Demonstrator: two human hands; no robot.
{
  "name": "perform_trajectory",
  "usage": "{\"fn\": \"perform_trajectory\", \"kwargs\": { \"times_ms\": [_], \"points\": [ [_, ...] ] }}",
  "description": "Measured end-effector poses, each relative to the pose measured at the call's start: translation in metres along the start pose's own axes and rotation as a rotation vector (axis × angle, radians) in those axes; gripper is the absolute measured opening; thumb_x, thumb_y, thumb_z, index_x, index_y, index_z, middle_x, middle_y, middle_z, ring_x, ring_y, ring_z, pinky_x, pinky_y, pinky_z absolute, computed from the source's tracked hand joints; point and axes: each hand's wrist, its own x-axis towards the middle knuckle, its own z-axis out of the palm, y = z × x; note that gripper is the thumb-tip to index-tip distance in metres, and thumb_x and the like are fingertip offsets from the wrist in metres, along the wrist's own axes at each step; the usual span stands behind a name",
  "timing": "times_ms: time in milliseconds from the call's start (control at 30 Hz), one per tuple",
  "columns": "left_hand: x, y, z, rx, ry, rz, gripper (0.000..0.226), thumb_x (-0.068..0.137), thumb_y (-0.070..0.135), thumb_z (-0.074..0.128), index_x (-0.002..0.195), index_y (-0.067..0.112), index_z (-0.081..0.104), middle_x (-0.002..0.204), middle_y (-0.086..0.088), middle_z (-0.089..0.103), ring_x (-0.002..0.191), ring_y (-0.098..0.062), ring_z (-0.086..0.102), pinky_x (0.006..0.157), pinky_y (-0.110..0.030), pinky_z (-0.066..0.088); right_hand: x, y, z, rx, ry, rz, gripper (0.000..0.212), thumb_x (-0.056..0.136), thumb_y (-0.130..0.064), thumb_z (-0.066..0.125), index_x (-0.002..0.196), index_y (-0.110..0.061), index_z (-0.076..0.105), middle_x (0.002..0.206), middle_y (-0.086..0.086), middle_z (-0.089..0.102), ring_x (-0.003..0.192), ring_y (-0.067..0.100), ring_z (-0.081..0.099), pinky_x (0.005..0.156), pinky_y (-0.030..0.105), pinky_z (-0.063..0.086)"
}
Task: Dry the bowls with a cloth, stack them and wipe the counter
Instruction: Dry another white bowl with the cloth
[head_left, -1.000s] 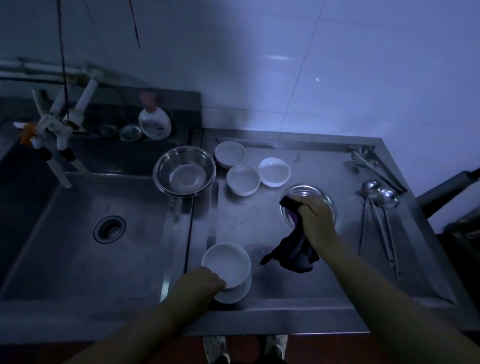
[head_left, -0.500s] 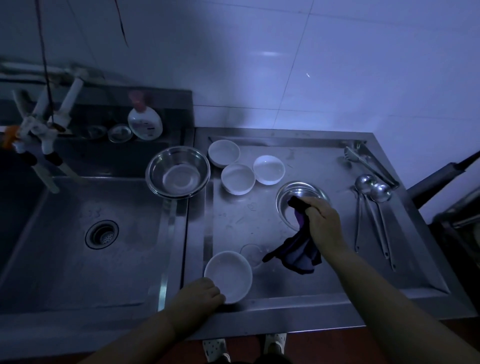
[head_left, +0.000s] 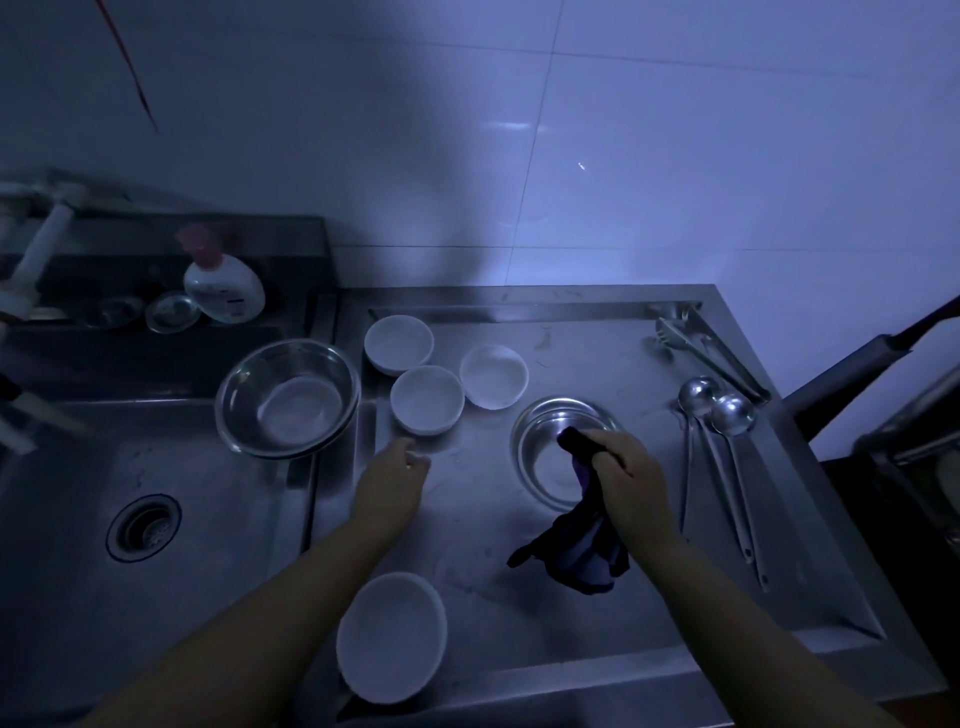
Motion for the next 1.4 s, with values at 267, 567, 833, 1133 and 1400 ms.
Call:
{"fn": "perform_trajectory", "kwargs": {
  "times_ms": [267, 567, 833, 1133, 1400],
  "points": [
    [0.086, 0.017, 0.043, -0.777, 0.116, -0.572, 0.037, 0.094, 0.02, 0.054, 0.123, -0.002, 0.045, 0.079, -0.012, 0.052, 0.061, -0.024, 0.052, 0.059, -0.034, 0.047, 0.045, 0.036, -0.02, 0.066, -0.051, 0.016, 0.062, 0.086, 0.006, 0.053, 0.083, -0.053, 0.071, 0.091, -0.03, 0.066, 0.09, -0.008, 0.059, 0.075, 0.001, 0.039],
    [0.104, 0.022, 0.055, -0.904, 0.242, -0.654, 0.034, 0.09, -0.002, 0.048, 0.124, -0.009, 0.044, 0.088, -0.019, 0.056, 0.041, -0.02, 0.062, 0.034, -0.023, 0.049, 0.084, 0.069, -0.043, 0.04, -0.088, -0.018, 0.069, 0.084, 0.015, 0.049, 0.079, -0.051, 0.068, 0.094, -0.01, 0.068, 0.088, -0.013, 0.057, 0.077, 0.001, 0.038],
    [0.067, 0.038, 0.033, -0.74, 0.302, -0.382, 0.013, 0.082, -0.01, 0.052, 0.094, -0.009, 0.055, 0.086, -0.022, 0.056, 0.063, -0.032, 0.057, 0.06, -0.038, 0.049, 0.094, 0.057, -0.049, 0.047, -0.168, -0.035, 0.057, 0.087, 0.012, 0.049, 0.086, -0.042, 0.065, 0.096, -0.006, 0.066, 0.087, -0.013, 0.057, 0.075, 0.001, 0.039],
    [0.022, 0.084, -0.017, -0.118, 0.216, 0.122, 0.042, 0.065, 0.013, 0.079, 0.098, 0.024, 0.054, 0.085, 0.011, 0.059, 0.068, -0.01, 0.059, 0.052, -0.021, 0.041, 0.081, 0.02, -0.049, 0.021, -0.186, -0.164, 0.054, 0.088, 0.011, 0.049, 0.091, -0.041, 0.065, 0.095, -0.009, 0.065, 0.091, -0.012, 0.057, 0.077, 0.0, 0.038],
    [-0.039, 0.144, -0.059, 0.395, 0.312, 0.56, 0.044, 0.066, 0.039, 0.075, 0.098, 0.018, 0.052, 0.089, 0.005, 0.051, 0.077, -0.021, 0.055, 0.063, -0.033, 0.044, 0.052, -0.03, -0.056, 0.023, -0.156, -0.268, 0.049, 0.09, 0.008, 0.051, 0.094, -0.038, 0.067, 0.098, -0.007, 0.065, 0.094, -0.006, 0.059, 0.08, 0.004, 0.04]
  ]
}}
